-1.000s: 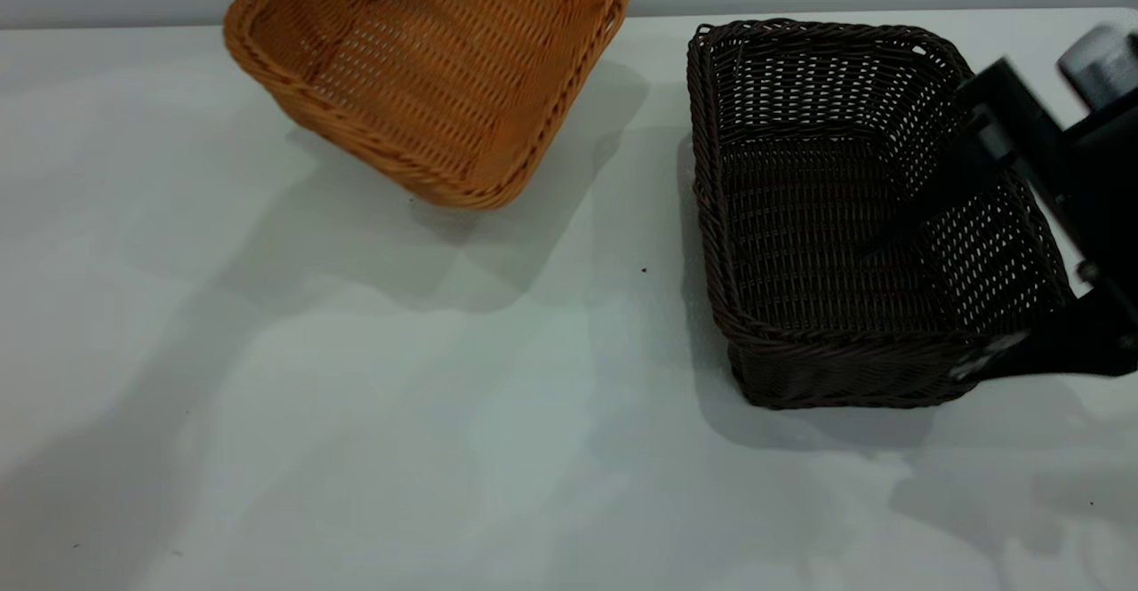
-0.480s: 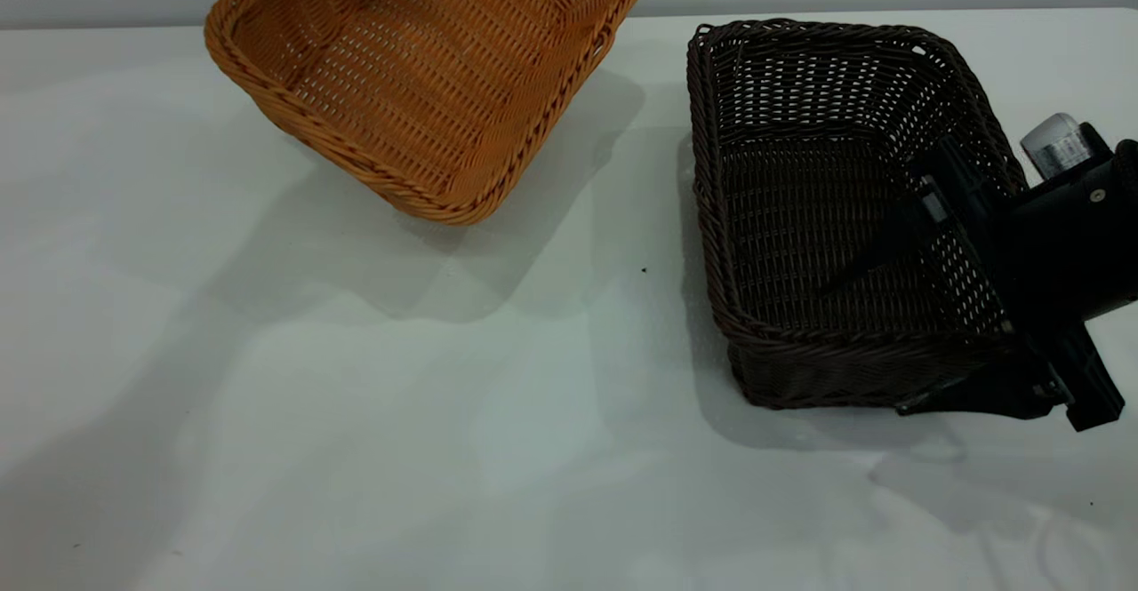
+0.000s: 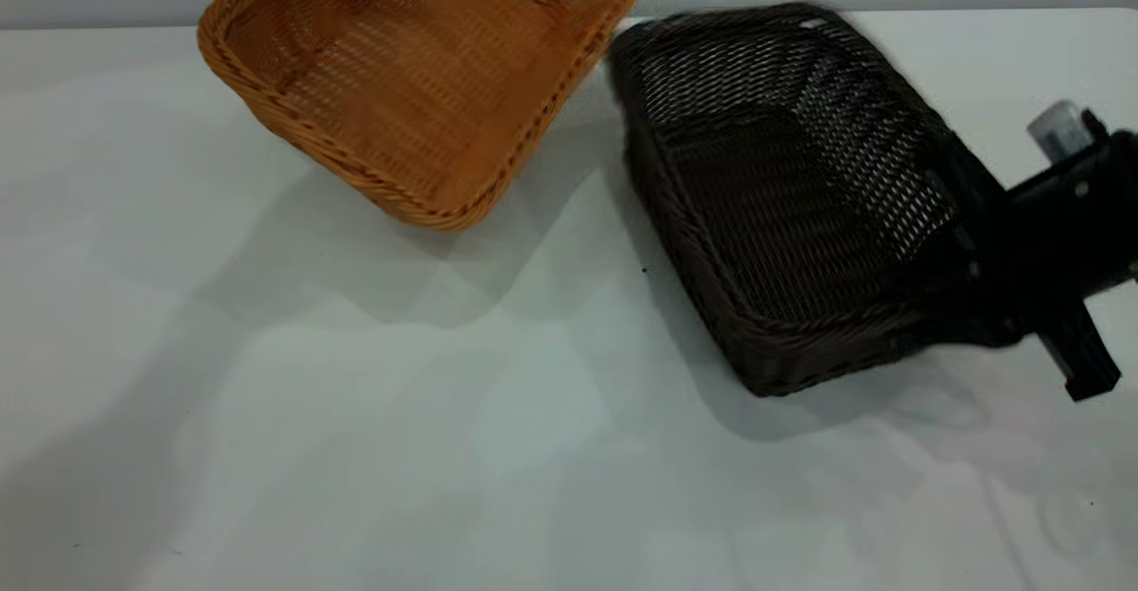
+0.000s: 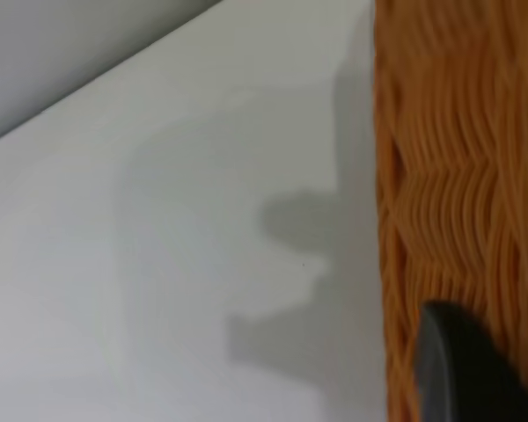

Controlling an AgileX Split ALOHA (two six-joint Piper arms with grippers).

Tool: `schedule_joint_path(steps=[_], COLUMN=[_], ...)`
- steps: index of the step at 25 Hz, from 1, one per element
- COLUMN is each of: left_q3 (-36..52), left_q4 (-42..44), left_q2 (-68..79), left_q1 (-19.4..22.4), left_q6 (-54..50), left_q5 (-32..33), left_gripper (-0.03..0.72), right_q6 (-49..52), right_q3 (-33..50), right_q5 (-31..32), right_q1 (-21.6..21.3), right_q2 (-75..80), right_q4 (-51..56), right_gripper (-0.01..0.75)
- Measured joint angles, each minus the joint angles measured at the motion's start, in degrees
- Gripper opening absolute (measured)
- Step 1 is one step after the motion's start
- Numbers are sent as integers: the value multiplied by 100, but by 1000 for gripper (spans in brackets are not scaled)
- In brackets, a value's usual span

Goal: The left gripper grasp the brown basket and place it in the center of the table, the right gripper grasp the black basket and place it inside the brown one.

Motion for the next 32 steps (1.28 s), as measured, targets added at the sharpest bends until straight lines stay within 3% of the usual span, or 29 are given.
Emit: schedule_joint_path(steps=[3,8,13,16,20,25,32], left_q3=[0,0,0,0,0,0,0], left_q4=[51,-52,-306,-707,-1130,-1724,-2579], left_q2=[-18,-18,-18,-18,1,321,520], left_q1=[17,-45,-277,-564,-998,-1470,-1625], left_q6=[149,319,1364,2317,3839,5008,6282], left_q5=[79,300,768,972,1154,1131,941], left_gripper=[79,79,79,79,79,79,81], right_q6=[-221,-901,-967,-952,-815,-791,-680], right_q3=[-40,-340,-860,-1143,-1287,-1341,-1370], right_q5=[54,434,1063,1442,1644,1746,1959], right_q1=[-401,-1762,-3139,-3669,-4006,-4061,-4061], right_q2=[24,-15,-463,-874,-1261,-1579,-1624], right_q4=[-37,-743,-1505,-1975,-2369,-2586,-2773], right_gripper=[93,82,82,82,82,82,82])
